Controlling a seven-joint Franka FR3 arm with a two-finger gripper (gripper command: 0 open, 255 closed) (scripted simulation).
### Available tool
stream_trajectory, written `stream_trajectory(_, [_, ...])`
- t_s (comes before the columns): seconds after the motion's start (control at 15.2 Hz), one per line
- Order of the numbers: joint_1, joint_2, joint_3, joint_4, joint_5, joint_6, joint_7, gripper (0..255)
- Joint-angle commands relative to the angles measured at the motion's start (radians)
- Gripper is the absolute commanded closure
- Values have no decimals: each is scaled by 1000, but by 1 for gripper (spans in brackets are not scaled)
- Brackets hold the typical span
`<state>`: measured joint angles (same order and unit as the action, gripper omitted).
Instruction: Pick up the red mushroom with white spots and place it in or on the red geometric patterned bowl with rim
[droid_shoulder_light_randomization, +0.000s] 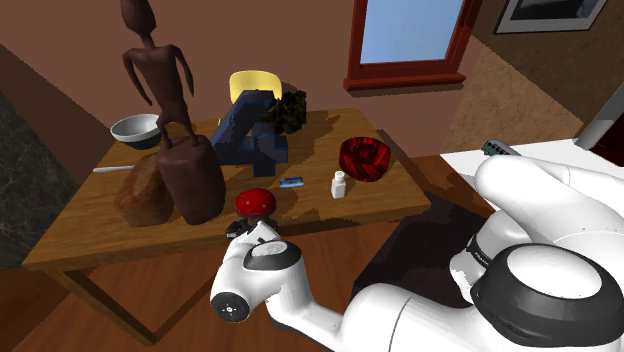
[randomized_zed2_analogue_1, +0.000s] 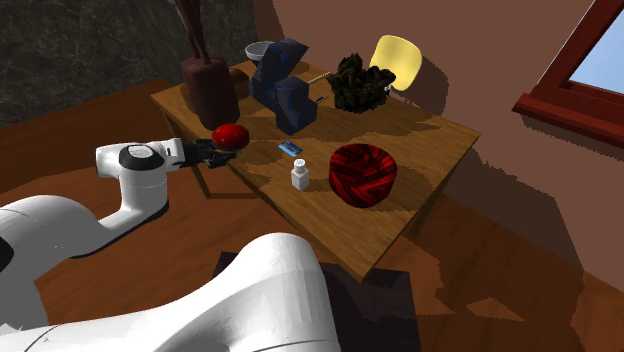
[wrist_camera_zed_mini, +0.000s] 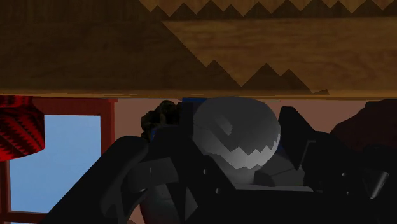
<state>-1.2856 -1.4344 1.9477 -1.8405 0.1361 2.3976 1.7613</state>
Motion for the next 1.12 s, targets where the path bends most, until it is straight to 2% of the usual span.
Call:
stream_trajectory(0.0, [0,0,1,0,0,0,0,255])
stream_trajectory(0.4, [0,0,1,-1,0,0,0,255])
stream_trajectory(1.06, [36,69,-66,-44,-24,-18,-60,255])
